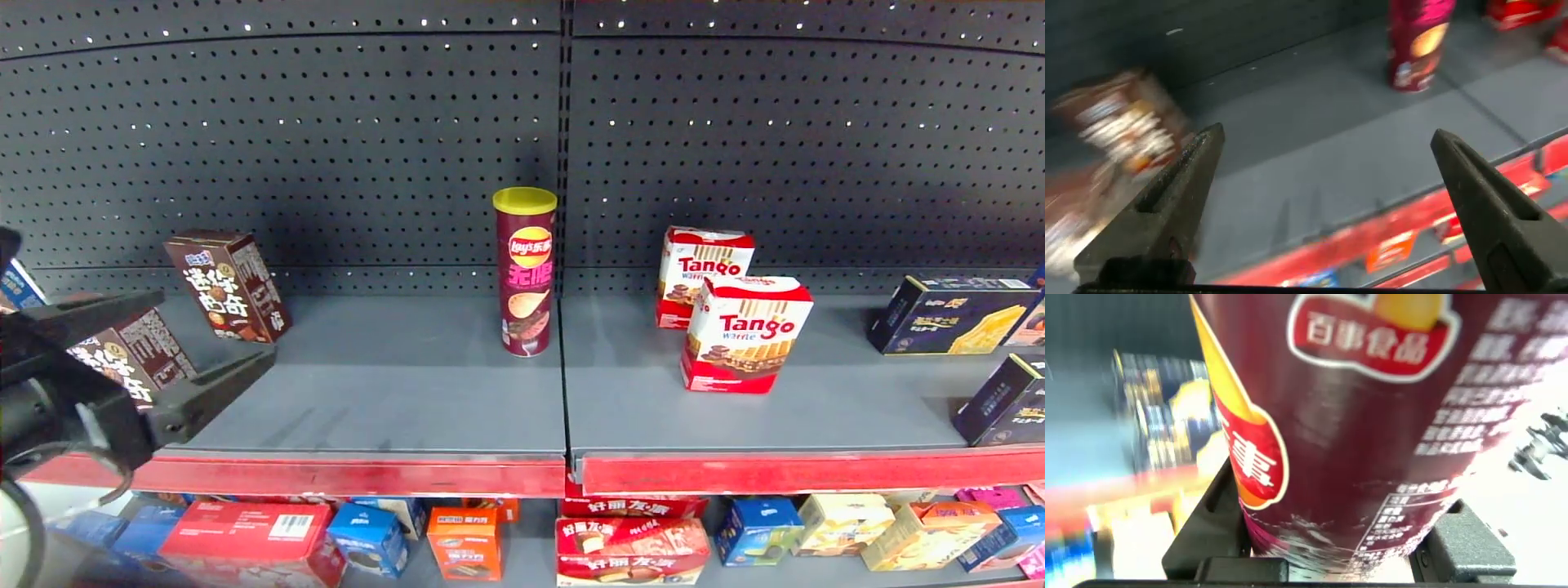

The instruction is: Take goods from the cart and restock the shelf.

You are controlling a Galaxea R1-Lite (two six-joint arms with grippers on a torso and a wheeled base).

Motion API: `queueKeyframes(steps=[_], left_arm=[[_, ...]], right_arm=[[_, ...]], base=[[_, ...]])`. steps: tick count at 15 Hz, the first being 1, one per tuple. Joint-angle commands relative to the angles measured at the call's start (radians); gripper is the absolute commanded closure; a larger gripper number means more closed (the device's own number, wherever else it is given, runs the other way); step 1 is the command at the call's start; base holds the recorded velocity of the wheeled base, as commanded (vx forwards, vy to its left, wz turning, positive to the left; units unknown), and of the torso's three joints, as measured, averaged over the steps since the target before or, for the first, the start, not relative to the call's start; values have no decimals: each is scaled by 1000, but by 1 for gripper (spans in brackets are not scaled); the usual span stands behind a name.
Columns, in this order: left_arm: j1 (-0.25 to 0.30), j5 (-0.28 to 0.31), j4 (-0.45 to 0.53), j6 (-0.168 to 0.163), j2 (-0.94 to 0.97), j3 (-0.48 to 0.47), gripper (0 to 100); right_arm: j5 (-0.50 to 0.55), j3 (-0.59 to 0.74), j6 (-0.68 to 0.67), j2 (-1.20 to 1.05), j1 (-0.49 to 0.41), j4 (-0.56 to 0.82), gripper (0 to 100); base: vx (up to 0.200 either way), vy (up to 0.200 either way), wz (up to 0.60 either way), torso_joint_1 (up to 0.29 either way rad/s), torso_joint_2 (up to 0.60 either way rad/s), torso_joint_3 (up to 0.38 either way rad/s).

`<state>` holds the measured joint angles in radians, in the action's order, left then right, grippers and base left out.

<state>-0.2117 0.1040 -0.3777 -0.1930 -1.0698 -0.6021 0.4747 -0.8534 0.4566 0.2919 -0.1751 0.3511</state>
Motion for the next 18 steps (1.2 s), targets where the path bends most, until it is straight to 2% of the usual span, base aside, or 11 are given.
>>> queueKeyframes(steps=[1,2,3,4,5,8,11,14,16,18], left_arm=[[-101,0,-20,12,-233,-123,0],[-112,0,-21,20,-253,-136,0],[-143,0,-49,58,-345,-185,0],[-147,0,-69,63,-375,-202,0],[-166,0,-93,64,-457,-278,0],[-183,0,-106,67,-579,-373,0],[-187,-7,-127,70,-653,-389,0],[-221,-9,-135,81,-696,-403,0],[-265,-12,-141,86,-739,-459,0],[-285,-23,-141,89,-779,-515,0]], right_arm=[[10,-19,-27,-160,-38,86,100],[10,-21,-32,-160,-50,83,100],[7,-26,-62,-146,-106,78,100],[5,-26,-72,-140,-115,78,100],[5,-33,-78,-123,-115,74,100],[7,-44,-78,-76,-106,72,100],[7,-30,-78,-36,-107,46,100],[10,-10,-78,-33,-107,46,100],[19,11,-78,-42,-107,46,100],[19,14,-75,-42,-107,45,100]], base=[[0,0,0,0,0,0],[0,0,0,0,0,0],[0,0,0,0,0,0],[0,0,0,0,0,0],[0,0,0,0,0,0],[0,0,0,0,0,0],[0,0,0,0,0,0],[0,0,0,0,0,0],[0,0,0,0,0,0],[0,0,0,0,0,0]])
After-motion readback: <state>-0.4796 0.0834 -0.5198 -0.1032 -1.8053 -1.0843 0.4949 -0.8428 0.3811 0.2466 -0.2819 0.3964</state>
